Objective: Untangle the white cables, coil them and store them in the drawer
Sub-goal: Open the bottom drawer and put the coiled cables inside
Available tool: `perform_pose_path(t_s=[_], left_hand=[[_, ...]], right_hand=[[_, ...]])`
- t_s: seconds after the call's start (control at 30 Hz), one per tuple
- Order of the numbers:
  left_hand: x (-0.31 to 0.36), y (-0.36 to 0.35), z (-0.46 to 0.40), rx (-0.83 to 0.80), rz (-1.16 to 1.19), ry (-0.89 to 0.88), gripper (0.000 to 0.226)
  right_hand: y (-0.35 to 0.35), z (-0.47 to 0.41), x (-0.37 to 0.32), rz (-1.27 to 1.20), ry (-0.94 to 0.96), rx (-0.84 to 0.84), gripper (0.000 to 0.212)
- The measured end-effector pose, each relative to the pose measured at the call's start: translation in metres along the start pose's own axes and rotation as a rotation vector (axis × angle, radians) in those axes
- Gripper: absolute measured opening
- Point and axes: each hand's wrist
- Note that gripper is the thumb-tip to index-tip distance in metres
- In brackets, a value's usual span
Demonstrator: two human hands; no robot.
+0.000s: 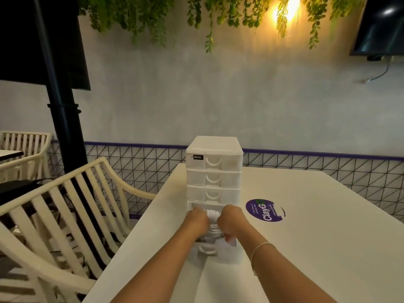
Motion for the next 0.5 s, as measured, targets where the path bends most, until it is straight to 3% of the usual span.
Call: perform_pose_path(t_s=[0.23, 0.5], left_hand=[[0.001, -0.007, -0.002, 0.030, -0.183, -0.052, 0.032], [0.002, -0.007, -0.001, 0.087, -0.372, -0.177, 0.030]], right_hand=[[0.000, 0.004, -0.017, 0.202, -0.040, -0.113, 0.020], [-0.012, 0.000, -0.008, 0.224, 0.088, -0.025, 0.028]])
Point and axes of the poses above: each hand's wrist, its own z-axis away from the middle knuckle, its own y-axis out of the back of the hand, x = y × z
